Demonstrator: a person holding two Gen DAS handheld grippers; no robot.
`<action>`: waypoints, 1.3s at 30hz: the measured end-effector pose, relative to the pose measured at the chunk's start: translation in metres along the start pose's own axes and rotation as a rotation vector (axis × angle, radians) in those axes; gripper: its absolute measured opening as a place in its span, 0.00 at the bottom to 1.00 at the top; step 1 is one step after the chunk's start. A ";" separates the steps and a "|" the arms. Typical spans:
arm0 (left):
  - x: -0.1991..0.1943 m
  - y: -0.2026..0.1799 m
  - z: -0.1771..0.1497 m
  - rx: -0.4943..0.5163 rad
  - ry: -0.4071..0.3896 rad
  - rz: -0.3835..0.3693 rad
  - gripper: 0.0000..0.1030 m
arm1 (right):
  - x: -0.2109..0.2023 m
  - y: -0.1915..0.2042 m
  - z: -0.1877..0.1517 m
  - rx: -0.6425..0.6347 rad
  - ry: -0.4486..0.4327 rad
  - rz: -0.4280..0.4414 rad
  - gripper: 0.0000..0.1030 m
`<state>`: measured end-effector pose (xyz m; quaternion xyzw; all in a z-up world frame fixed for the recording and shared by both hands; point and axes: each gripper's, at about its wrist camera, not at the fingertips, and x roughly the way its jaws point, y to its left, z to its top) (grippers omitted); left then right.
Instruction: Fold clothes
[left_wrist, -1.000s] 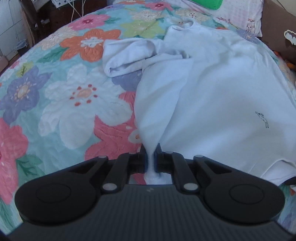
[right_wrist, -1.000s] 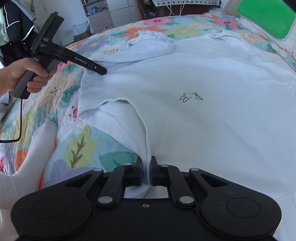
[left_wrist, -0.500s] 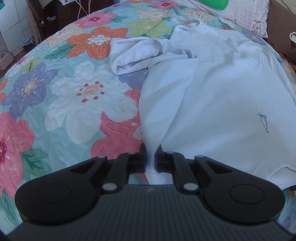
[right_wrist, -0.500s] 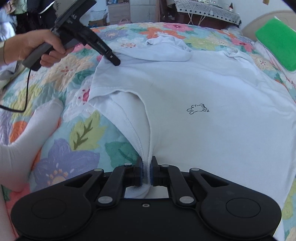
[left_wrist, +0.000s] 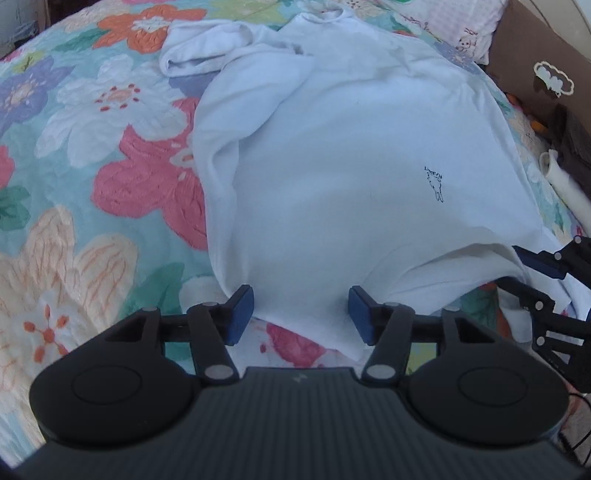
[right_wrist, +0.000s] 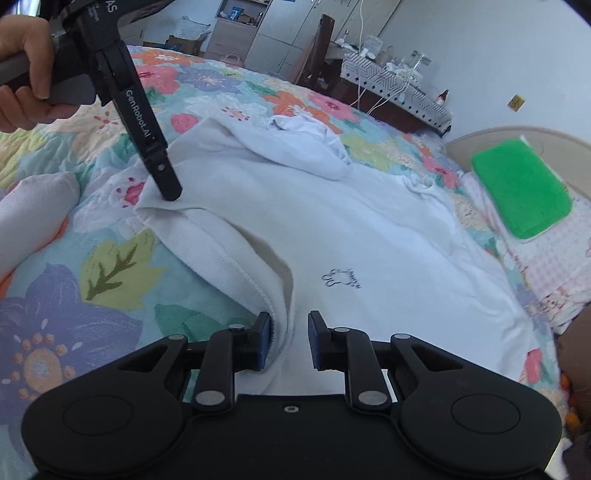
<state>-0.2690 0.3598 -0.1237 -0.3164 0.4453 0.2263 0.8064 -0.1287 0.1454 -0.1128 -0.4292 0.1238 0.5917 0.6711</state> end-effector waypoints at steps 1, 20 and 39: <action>0.001 0.004 0.004 -0.050 0.009 -0.045 0.60 | 0.000 0.000 0.000 -0.016 -0.010 -0.035 0.25; 0.001 -0.083 -0.007 0.454 -0.093 0.046 0.59 | 0.001 -0.096 -0.021 0.441 0.111 -0.093 0.54; 0.045 -0.127 -0.002 0.686 -0.096 0.219 0.18 | -0.018 -0.146 -0.088 1.058 0.020 0.238 0.63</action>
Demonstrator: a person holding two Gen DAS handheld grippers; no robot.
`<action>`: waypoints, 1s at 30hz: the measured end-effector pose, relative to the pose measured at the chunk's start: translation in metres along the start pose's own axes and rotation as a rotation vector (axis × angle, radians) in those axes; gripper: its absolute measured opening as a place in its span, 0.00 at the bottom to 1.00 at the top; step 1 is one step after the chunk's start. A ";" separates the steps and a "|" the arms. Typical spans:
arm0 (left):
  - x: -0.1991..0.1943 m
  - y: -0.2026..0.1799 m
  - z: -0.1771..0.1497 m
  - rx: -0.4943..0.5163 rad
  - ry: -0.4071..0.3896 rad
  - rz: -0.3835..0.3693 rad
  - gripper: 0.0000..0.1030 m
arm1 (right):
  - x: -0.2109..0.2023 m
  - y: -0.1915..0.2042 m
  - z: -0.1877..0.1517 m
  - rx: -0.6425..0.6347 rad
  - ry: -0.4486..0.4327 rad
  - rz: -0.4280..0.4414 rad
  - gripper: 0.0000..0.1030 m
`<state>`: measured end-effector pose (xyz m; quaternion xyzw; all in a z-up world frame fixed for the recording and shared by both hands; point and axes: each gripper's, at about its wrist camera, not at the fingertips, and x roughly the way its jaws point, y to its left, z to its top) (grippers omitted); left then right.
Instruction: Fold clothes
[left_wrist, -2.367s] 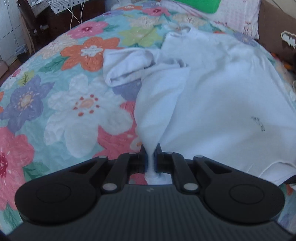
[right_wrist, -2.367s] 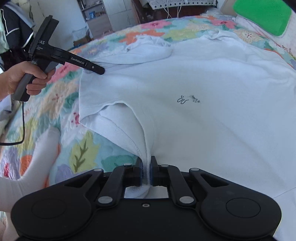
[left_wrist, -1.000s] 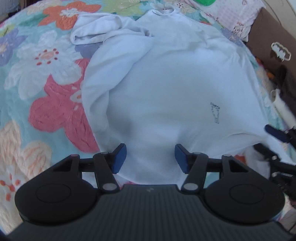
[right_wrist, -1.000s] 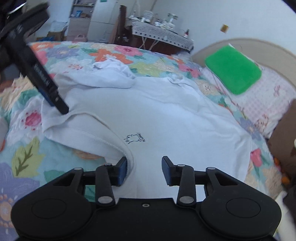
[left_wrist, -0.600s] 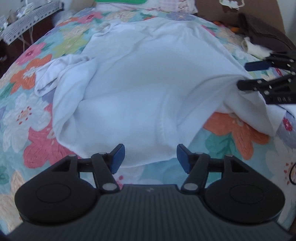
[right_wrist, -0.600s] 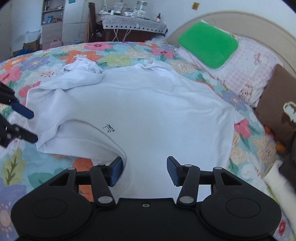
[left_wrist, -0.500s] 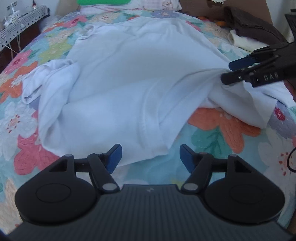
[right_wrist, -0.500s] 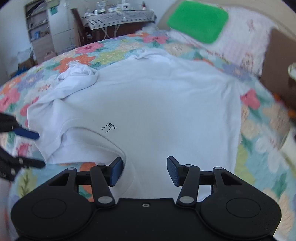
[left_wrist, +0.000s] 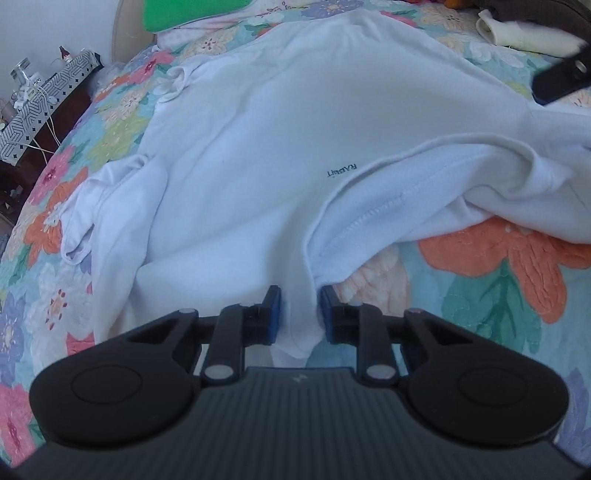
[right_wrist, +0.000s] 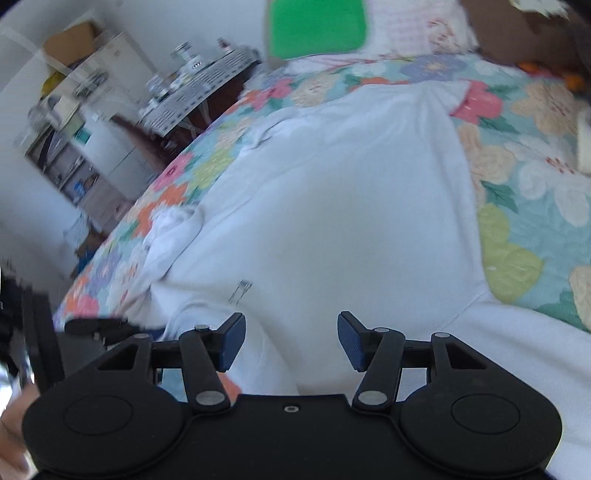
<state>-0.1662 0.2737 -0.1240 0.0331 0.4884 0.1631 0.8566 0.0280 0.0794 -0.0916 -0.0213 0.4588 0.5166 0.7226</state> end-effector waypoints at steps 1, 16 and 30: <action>-0.001 -0.001 0.000 0.010 -0.002 0.003 0.16 | 0.004 0.015 -0.009 -0.071 0.029 -0.002 0.73; -0.108 0.039 -0.038 -0.102 -0.123 0.056 0.12 | 0.000 0.089 -0.063 -0.645 0.125 0.176 0.17; -0.068 0.028 -0.074 -0.103 0.035 0.017 0.13 | 0.036 0.093 -0.091 -0.643 0.390 0.192 0.23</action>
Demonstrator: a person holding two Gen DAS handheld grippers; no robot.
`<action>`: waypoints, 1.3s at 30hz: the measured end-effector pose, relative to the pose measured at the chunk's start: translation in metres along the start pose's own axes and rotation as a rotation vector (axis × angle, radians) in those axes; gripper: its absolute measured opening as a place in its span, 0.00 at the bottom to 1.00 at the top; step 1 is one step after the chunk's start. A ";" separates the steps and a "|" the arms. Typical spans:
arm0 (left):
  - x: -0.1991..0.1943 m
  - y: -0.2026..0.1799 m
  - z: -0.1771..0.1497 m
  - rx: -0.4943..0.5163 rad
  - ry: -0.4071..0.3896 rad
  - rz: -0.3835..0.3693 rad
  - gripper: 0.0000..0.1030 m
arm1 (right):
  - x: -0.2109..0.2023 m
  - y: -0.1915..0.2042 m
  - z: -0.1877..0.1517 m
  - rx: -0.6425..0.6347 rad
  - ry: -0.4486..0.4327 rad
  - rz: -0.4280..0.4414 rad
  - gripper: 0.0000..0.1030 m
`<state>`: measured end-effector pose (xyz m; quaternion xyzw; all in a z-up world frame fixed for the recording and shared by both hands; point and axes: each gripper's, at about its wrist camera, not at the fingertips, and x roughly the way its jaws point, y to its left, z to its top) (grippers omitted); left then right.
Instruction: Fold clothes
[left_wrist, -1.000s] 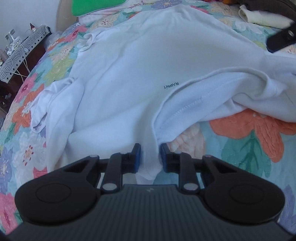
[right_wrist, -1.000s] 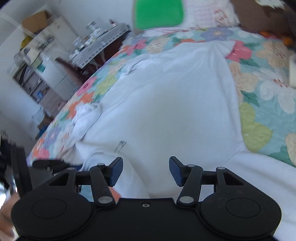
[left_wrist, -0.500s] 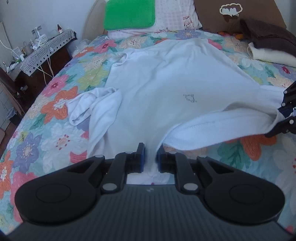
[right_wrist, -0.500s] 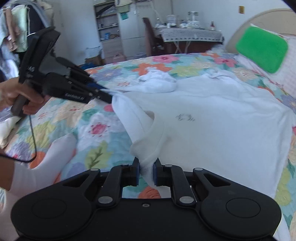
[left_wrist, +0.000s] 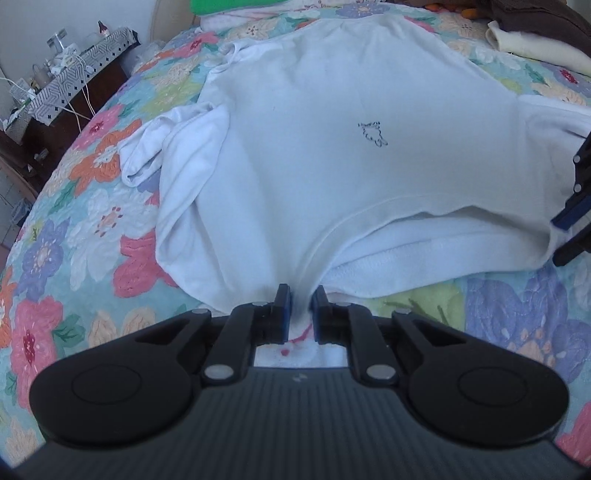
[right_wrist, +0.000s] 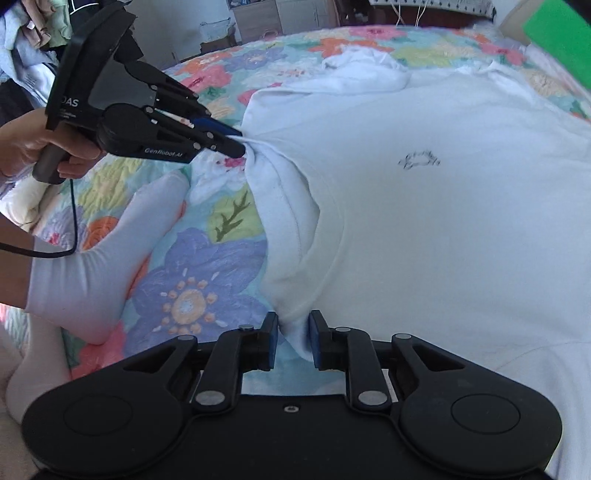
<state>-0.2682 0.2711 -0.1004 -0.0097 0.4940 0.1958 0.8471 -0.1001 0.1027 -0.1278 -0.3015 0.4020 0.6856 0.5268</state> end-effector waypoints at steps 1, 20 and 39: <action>0.004 0.003 -0.001 -0.011 0.029 -0.013 0.14 | 0.007 -0.001 -0.001 0.015 0.035 0.017 0.27; -0.121 0.106 0.053 0.001 -0.151 0.054 0.52 | -0.143 -0.009 0.108 0.557 0.106 -0.288 0.47; -0.095 0.173 0.135 -0.055 -0.223 -0.231 0.74 | -0.082 0.017 0.280 0.648 0.084 -0.375 0.55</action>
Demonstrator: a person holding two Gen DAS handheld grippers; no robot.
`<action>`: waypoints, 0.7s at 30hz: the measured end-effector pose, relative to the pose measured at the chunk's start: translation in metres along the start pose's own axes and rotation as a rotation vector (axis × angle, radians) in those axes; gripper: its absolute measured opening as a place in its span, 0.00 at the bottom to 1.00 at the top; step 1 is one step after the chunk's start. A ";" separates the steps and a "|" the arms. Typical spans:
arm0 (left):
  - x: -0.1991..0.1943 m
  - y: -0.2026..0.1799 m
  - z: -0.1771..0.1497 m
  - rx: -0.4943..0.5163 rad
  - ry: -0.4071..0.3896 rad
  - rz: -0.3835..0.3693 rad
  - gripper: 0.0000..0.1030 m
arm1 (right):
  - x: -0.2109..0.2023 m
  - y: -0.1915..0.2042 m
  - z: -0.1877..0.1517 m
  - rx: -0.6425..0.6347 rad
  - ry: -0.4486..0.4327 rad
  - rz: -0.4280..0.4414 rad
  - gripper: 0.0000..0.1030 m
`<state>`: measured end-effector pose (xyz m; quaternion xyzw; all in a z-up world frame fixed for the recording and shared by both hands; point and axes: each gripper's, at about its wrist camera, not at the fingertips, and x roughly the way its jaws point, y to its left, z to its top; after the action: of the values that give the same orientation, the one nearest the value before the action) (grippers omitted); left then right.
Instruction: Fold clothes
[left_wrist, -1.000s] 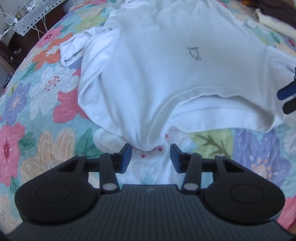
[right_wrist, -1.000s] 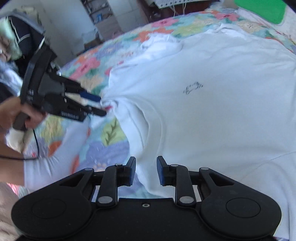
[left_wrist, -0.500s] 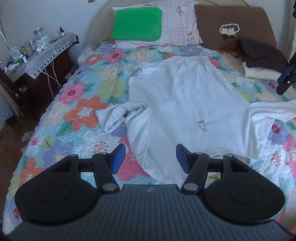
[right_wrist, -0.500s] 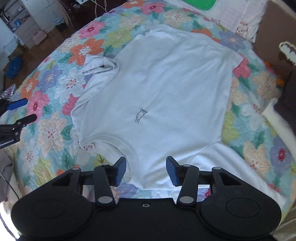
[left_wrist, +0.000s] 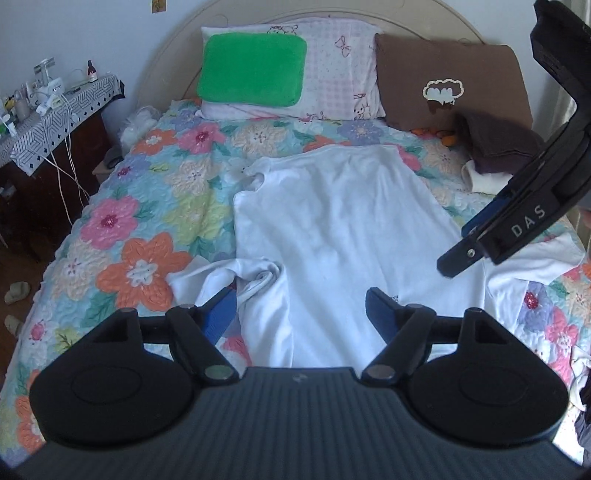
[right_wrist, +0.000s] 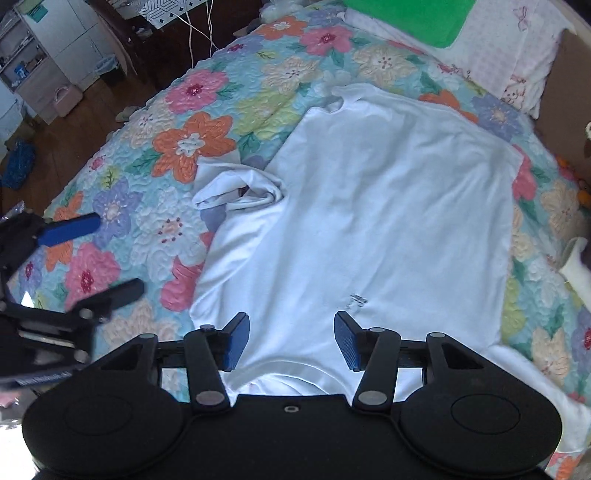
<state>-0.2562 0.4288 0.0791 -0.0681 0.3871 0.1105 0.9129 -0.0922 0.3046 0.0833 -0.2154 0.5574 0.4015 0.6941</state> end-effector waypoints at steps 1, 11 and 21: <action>0.015 0.002 -0.006 -0.014 -0.008 0.007 0.74 | 0.012 0.002 0.005 0.020 0.002 0.030 0.55; 0.107 0.085 -0.129 -0.331 0.090 0.018 0.62 | 0.142 -0.010 0.040 0.215 -0.101 0.192 0.55; 0.121 0.175 -0.142 -0.604 0.016 0.011 0.62 | 0.223 -0.024 0.060 0.359 -0.156 0.265 0.55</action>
<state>-0.3168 0.5858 -0.1131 -0.3351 0.3444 0.2249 0.8476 -0.0248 0.4060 -0.1148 0.0184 0.5879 0.3988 0.7036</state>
